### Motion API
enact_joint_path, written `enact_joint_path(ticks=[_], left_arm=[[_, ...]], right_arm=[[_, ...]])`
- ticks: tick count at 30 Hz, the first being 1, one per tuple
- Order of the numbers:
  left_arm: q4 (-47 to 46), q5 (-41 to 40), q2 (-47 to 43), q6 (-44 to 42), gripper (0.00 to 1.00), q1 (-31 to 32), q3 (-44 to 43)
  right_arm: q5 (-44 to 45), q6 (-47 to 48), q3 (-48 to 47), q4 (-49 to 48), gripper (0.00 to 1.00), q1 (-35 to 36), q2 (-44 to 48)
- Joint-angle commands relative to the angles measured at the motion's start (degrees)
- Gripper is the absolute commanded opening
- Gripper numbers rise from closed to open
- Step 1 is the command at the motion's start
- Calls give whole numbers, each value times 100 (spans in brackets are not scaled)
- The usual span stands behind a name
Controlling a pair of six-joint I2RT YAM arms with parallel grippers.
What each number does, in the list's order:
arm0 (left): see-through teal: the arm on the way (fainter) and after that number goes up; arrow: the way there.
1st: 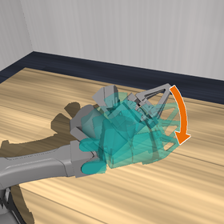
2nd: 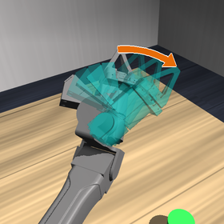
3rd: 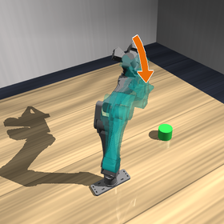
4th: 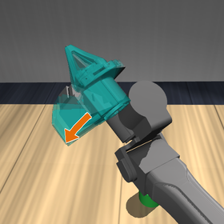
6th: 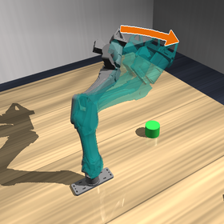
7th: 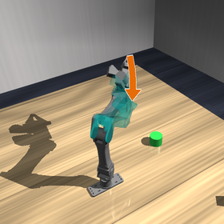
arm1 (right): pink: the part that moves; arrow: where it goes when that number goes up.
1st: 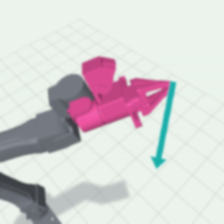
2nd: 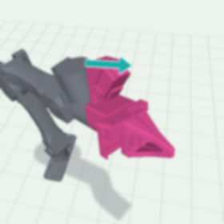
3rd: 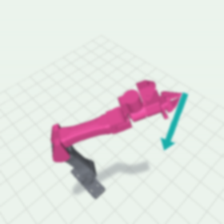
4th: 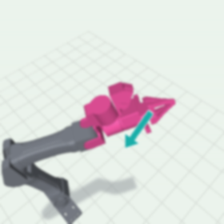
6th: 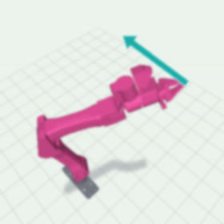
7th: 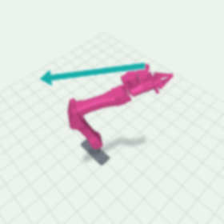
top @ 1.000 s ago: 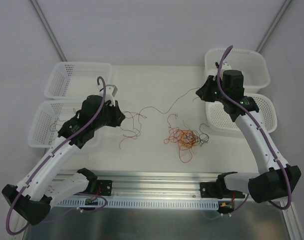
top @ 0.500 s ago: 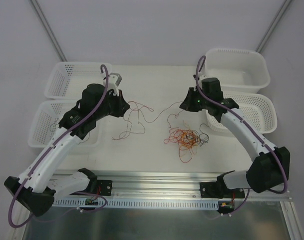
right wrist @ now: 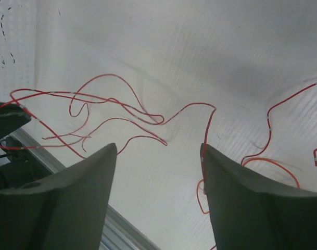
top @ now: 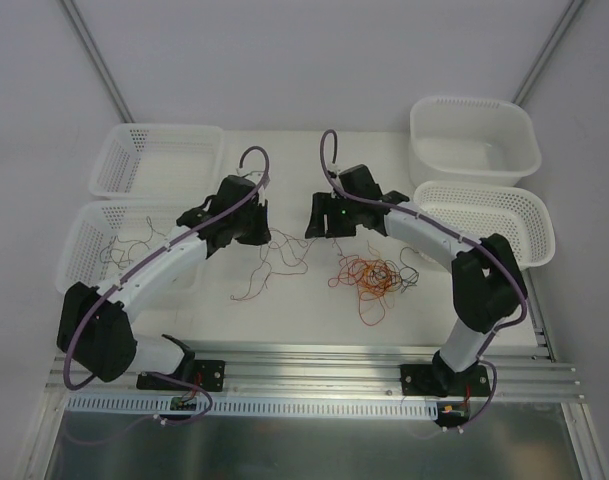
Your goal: Untangle the cables
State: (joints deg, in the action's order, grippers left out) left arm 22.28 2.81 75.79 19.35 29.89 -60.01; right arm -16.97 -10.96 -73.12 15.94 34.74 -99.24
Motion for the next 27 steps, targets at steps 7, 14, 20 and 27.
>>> enact_joint_path(ticks=[7,14,20,27], left_arm=[[-418,-527,937,-19,14,-36,-28],[-453,-123,1474,-19,46,-45,-99],[-471,-254,1421,-309,83,-36,156],[-479,-825,1536,-257,85,-36,191]], right_arm=[[818,1060,211,1068,98,-11,1740],[853,1325,781,1402,100,-11,2706],[880,1342,1309,1543,97,-11,3525],[976,1167,1819,1719,97,-11,4325]])
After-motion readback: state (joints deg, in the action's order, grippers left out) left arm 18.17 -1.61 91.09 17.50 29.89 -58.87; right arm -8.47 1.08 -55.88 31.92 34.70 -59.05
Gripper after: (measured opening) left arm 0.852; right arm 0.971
